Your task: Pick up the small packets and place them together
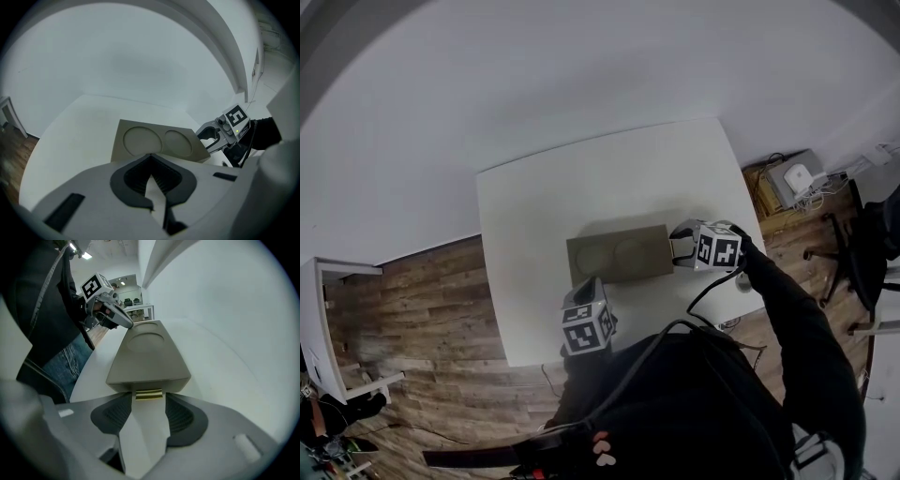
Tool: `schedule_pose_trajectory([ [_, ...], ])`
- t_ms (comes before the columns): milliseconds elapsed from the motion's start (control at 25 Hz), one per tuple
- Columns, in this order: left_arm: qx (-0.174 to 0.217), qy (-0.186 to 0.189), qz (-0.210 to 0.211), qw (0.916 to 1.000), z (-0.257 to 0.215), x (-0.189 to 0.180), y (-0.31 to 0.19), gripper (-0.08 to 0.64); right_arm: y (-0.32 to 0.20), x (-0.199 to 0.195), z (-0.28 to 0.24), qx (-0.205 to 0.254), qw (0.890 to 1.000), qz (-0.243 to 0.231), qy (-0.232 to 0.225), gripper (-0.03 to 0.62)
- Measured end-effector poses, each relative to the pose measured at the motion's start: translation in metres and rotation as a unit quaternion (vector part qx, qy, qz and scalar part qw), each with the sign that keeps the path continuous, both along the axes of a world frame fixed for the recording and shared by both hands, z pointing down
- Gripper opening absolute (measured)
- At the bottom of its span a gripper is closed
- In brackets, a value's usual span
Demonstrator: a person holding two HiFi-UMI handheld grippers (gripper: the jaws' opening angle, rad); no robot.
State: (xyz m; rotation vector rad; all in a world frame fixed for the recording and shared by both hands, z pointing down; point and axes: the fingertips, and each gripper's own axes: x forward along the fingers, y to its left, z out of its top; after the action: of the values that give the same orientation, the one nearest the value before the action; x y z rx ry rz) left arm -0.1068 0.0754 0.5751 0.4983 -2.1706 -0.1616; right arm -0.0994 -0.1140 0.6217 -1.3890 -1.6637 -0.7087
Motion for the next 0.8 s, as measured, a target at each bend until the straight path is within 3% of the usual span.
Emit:
schedule_pose_trajectory([
  [320, 0.009, 0.001, 0.0, 1.0, 0.0003, -0.0027, 0.0001, 0.0, 0.003, -0.0045, 0.0009, 0.013, 0.999, -0.03, -0.015, 0.167],
  [800, 0.006, 0.0, -0.001, 1.0, 0.0005, -0.003, 0.001, -0.002, -0.0029, -0.0031, 0.0005, 0.009, 1.0, -0.022, -0.018, 0.166],
])
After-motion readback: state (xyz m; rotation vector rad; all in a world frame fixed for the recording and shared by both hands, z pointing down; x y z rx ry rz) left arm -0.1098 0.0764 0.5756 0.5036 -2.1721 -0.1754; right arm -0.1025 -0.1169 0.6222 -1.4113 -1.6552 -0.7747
